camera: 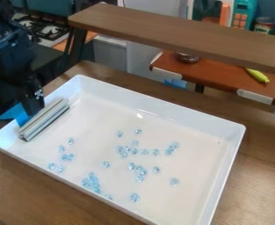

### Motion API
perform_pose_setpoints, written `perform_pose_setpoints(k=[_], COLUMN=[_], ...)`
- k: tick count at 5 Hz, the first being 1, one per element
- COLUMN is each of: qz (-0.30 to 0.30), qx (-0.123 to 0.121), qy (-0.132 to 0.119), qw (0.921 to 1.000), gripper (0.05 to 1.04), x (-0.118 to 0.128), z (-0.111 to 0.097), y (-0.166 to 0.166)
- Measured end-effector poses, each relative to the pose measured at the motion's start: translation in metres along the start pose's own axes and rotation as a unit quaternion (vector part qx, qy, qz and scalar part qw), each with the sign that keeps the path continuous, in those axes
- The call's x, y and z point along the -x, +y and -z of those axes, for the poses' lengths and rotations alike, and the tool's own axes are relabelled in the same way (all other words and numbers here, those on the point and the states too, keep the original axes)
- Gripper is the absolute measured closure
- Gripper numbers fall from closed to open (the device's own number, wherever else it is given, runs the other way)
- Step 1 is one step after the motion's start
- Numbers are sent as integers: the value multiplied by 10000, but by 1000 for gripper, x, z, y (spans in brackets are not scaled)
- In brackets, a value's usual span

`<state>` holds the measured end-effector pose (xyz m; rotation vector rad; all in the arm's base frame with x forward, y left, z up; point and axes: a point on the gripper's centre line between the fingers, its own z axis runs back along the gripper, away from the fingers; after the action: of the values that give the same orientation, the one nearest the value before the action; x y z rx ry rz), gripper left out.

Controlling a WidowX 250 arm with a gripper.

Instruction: Sweep into pile

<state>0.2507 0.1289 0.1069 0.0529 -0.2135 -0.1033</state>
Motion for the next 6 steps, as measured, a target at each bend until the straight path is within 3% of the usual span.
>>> perform_pose_setpoints(k=[2, 4, 6], qz=[-138, -102, -100], qx=[159, 198, 340], qy=[257, 23, -74], qw=[9994, 9997, 9993], gripper=[84, 84, 84], x=[-9, -35, -47], z=[23, 34, 57], y=[6, 19, 38])
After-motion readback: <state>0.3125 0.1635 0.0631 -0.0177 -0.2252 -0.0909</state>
